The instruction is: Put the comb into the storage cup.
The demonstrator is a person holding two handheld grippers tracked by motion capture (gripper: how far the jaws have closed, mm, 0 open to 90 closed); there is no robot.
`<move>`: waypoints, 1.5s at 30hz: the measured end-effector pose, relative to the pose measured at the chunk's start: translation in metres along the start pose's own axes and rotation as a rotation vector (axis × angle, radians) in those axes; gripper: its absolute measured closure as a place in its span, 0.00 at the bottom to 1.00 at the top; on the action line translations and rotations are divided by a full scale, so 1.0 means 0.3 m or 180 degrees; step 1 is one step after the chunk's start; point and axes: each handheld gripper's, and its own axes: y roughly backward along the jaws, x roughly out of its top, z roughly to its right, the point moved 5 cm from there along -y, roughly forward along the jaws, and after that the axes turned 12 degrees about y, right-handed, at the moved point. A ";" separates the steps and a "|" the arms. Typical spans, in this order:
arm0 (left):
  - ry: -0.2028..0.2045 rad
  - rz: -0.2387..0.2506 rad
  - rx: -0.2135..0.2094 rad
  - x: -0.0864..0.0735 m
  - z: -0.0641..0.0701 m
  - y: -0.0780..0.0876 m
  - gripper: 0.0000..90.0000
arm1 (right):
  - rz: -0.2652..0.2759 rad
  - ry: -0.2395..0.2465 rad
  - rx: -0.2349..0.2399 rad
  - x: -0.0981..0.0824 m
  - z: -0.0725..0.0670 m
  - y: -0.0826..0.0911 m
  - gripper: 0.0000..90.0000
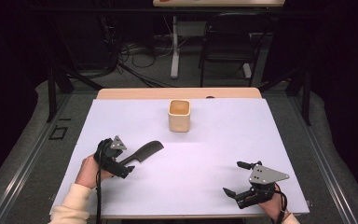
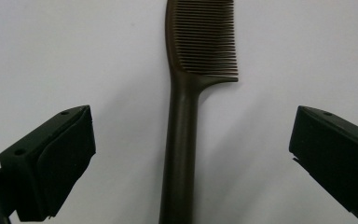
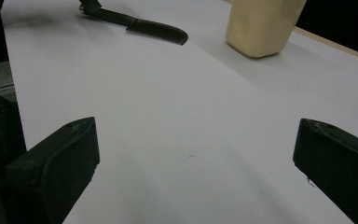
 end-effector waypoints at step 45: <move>-0.0406 -0.1269 0.0053 0.106 -0.016 -0.124 0.77 | -0.0141 -0.0006 -0.0014 -0.017 0.004 -0.008 0.00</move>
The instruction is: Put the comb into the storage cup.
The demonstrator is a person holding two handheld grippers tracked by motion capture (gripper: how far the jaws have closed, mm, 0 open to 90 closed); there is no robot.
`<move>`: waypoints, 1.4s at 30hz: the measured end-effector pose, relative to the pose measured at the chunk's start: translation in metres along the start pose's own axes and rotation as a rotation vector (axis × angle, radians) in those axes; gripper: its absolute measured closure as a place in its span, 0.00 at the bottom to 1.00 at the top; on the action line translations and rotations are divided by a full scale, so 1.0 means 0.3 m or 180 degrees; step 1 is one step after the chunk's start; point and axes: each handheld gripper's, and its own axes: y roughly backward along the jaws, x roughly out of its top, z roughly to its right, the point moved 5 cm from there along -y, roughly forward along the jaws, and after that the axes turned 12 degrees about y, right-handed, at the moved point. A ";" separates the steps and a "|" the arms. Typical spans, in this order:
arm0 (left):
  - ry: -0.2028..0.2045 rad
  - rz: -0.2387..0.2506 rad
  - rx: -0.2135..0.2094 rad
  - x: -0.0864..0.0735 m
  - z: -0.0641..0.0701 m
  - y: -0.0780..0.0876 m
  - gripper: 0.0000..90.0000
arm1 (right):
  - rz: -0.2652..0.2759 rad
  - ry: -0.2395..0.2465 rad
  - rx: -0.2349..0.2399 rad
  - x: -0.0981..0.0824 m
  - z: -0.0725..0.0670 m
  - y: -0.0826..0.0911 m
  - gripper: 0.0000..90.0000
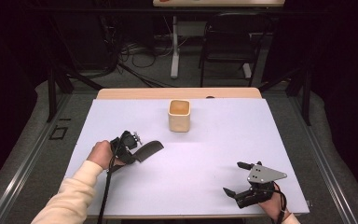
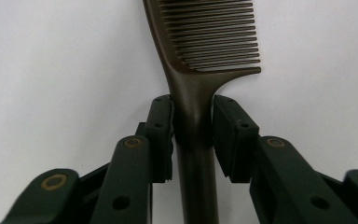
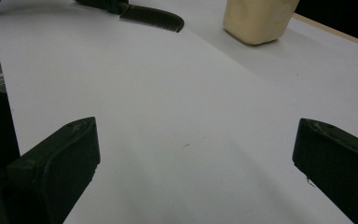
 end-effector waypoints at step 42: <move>0.0564 0.1373 -0.0378 -0.045 0.018 0.138 0.80 | -0.0020 -0.0022 0.0014 -0.001 -0.002 -0.003 0.00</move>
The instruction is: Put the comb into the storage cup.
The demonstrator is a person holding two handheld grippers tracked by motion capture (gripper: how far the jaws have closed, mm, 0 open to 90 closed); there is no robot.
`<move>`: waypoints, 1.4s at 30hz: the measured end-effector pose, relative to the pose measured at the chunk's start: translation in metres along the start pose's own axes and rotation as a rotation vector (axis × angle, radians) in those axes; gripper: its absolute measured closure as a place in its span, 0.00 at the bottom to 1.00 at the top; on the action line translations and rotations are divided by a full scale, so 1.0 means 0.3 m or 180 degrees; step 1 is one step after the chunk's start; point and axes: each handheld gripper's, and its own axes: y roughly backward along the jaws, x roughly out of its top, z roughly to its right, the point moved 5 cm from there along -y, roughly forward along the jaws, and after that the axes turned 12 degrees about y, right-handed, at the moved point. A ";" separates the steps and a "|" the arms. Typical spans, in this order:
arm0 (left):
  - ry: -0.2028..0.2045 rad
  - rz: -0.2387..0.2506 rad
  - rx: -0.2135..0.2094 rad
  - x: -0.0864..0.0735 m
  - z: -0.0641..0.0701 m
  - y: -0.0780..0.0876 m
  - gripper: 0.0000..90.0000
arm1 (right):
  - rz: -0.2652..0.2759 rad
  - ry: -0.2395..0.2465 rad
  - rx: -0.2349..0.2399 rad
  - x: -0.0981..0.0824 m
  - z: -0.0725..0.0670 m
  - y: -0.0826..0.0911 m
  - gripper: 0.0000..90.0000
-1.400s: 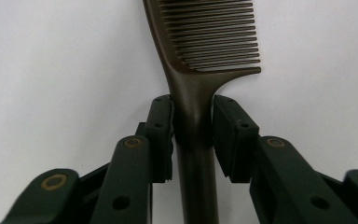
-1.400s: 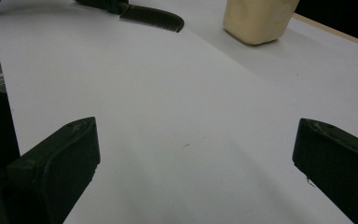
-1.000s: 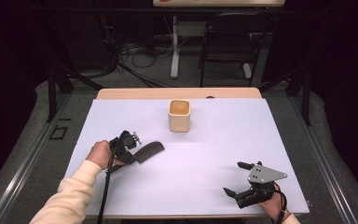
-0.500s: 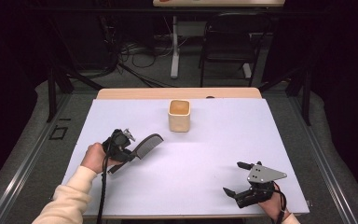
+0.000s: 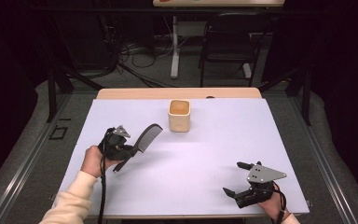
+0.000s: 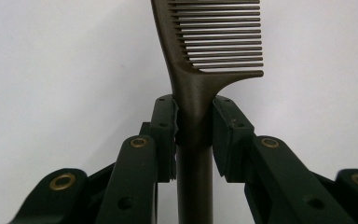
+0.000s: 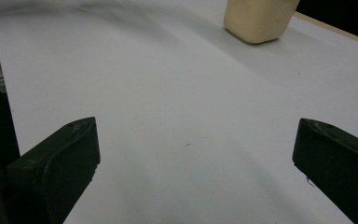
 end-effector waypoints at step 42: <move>0.0127 0.1112 0.0118 0.022 -0.012 0.053 0.80 | 0.0012 -0.0045 -0.0042 -0.004 0.009 0.002 0.00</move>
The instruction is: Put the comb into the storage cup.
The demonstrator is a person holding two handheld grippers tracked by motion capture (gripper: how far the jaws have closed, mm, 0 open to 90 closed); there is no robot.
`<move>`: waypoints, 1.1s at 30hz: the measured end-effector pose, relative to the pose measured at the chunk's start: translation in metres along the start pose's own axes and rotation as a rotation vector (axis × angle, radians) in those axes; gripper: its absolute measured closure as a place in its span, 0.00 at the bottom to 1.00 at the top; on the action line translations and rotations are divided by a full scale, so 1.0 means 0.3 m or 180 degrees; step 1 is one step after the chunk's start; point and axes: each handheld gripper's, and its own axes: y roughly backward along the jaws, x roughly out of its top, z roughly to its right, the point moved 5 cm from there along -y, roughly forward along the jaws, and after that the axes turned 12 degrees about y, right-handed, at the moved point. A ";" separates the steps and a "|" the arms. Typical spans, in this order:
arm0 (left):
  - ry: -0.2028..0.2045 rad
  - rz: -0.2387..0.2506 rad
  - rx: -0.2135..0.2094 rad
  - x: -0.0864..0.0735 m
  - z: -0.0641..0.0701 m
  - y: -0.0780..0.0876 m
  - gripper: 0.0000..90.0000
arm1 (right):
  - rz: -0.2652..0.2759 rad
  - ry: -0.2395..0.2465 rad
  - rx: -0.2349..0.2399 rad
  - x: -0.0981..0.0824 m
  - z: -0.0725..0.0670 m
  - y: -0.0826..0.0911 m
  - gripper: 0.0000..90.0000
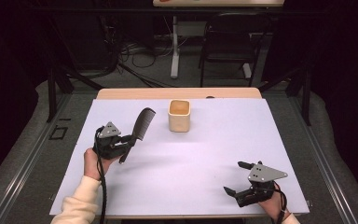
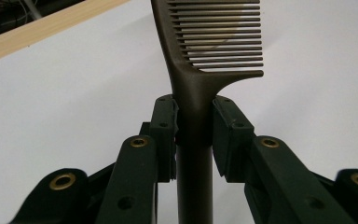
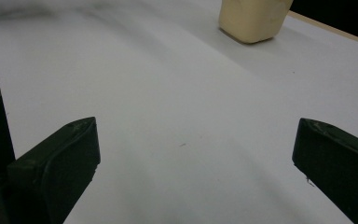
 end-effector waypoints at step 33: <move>-0.0064 0.0380 0.0056 0.120 0.040 -0.040 0.80 | 0.0008 0.0019 0.0022 0.001 -0.004 -0.001 0.00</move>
